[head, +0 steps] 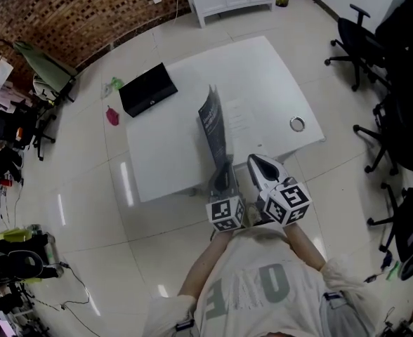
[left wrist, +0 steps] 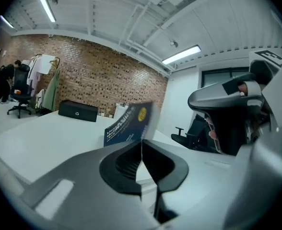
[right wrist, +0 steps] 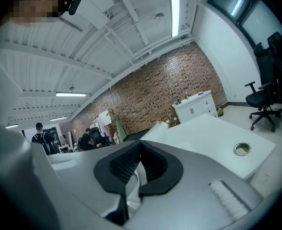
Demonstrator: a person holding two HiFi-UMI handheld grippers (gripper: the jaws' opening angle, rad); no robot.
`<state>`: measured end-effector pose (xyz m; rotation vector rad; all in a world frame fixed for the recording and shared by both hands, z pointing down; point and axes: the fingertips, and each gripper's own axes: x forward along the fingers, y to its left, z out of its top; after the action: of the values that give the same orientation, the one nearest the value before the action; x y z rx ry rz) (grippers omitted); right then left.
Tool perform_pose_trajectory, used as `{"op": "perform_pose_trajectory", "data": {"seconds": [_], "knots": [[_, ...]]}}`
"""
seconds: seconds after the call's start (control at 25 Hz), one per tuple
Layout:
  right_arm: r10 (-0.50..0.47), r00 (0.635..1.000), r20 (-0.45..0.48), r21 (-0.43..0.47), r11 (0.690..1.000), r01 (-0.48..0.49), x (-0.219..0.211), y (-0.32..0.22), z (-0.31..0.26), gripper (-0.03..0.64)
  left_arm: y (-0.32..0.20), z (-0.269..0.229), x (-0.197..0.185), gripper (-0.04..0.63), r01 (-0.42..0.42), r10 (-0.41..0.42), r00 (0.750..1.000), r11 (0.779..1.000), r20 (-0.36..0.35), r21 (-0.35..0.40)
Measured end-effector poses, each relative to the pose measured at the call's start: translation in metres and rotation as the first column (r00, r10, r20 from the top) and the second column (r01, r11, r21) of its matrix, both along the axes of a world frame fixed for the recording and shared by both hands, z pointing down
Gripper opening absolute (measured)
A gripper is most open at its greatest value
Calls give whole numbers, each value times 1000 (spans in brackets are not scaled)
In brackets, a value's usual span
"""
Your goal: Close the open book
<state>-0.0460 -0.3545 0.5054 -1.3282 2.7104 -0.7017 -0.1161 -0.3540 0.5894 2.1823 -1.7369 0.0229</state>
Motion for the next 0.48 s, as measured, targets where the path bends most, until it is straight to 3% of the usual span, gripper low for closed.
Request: {"op": "perform_pose_trajectory", "data": {"seconds": [0.04, 0.28, 0.48], "knots": [[9, 1000, 1, -6, 1000, -9, 3, 0, 1, 3, 0, 0, 6, 0, -14, 14, 1000, 1000, -7, -1], [42, 999, -1, -13, 999, -42, 21, 3, 5, 3, -1, -8, 25, -2, -64, 64, 998, 997, -2, 30], [36, 999, 2, -17, 999, -36, 23, 5, 7, 3, -1, -41, 13, -2, -35, 29, 999, 991, 46, 132]]}}
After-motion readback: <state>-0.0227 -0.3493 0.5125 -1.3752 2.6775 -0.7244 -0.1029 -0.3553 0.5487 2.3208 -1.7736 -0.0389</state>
